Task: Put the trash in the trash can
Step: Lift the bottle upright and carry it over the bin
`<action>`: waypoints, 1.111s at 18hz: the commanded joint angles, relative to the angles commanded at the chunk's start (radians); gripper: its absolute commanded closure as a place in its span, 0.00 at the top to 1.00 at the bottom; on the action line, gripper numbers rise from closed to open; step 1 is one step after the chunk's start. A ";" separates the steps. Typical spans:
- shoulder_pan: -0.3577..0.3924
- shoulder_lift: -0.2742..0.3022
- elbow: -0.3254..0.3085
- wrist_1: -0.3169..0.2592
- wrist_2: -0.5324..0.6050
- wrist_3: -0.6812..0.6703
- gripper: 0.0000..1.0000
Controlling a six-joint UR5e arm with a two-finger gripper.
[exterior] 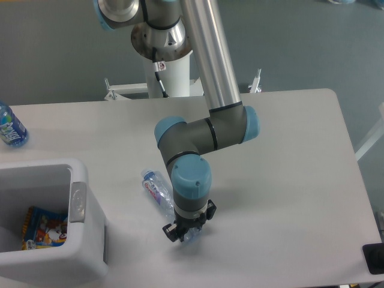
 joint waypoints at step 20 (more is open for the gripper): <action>0.009 0.212 0.325 0.160 -0.064 0.025 0.60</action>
